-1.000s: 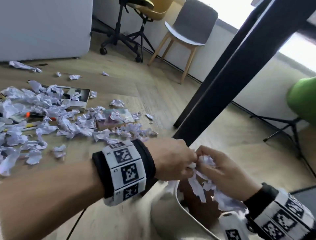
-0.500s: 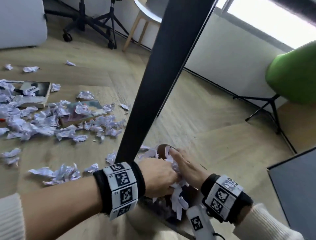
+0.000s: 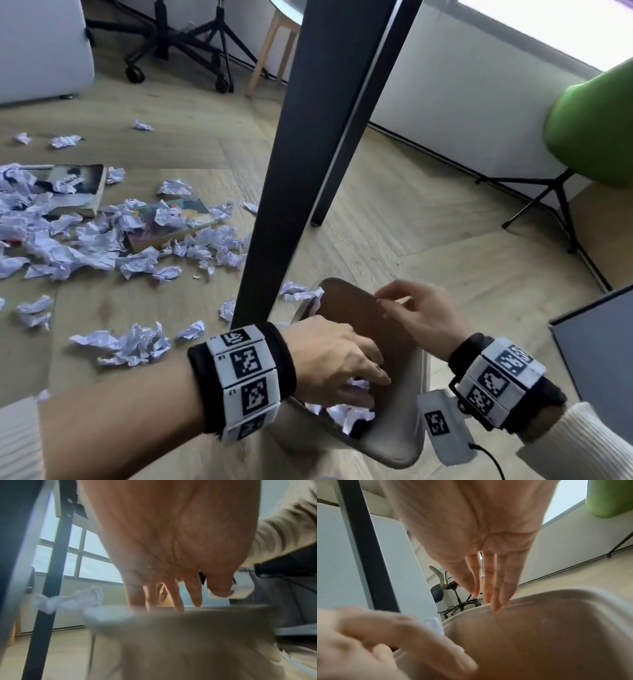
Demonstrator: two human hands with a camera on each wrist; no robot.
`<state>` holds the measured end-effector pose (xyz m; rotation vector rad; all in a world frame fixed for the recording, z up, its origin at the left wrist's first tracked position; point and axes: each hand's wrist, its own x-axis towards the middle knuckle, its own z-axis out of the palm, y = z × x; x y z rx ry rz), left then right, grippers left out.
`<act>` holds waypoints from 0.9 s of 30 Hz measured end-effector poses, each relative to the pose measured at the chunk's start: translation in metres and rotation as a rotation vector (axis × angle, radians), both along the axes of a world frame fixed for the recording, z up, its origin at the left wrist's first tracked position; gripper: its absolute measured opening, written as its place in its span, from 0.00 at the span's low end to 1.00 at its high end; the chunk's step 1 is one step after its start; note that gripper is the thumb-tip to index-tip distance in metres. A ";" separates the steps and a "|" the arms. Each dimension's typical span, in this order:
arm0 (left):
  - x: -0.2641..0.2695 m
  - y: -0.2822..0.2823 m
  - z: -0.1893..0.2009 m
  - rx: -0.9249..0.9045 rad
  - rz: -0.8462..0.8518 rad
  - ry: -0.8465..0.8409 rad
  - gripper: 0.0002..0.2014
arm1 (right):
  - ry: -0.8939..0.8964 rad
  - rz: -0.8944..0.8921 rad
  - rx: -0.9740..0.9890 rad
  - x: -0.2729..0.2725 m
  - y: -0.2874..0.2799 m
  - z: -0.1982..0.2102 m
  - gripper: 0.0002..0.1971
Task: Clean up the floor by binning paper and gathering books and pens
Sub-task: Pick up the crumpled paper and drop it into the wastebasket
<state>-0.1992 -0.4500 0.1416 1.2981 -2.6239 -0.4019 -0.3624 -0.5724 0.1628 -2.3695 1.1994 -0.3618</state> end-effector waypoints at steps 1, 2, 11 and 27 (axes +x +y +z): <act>0.003 -0.001 0.004 -0.025 0.000 0.026 0.18 | -0.005 -0.023 -0.068 -0.004 -0.001 0.002 0.05; 0.007 -0.001 0.008 -0.056 0.024 0.041 0.16 | 0.025 -0.037 -0.141 -0.009 -0.002 0.003 0.07; 0.050 0.004 0.021 -0.196 0.341 0.132 0.10 | 0.469 -0.068 -0.043 -0.040 -0.031 -0.022 0.06; 0.058 0.015 -0.049 0.270 0.324 -0.155 0.09 | 0.311 -0.087 -0.265 -0.045 -0.058 0.025 0.19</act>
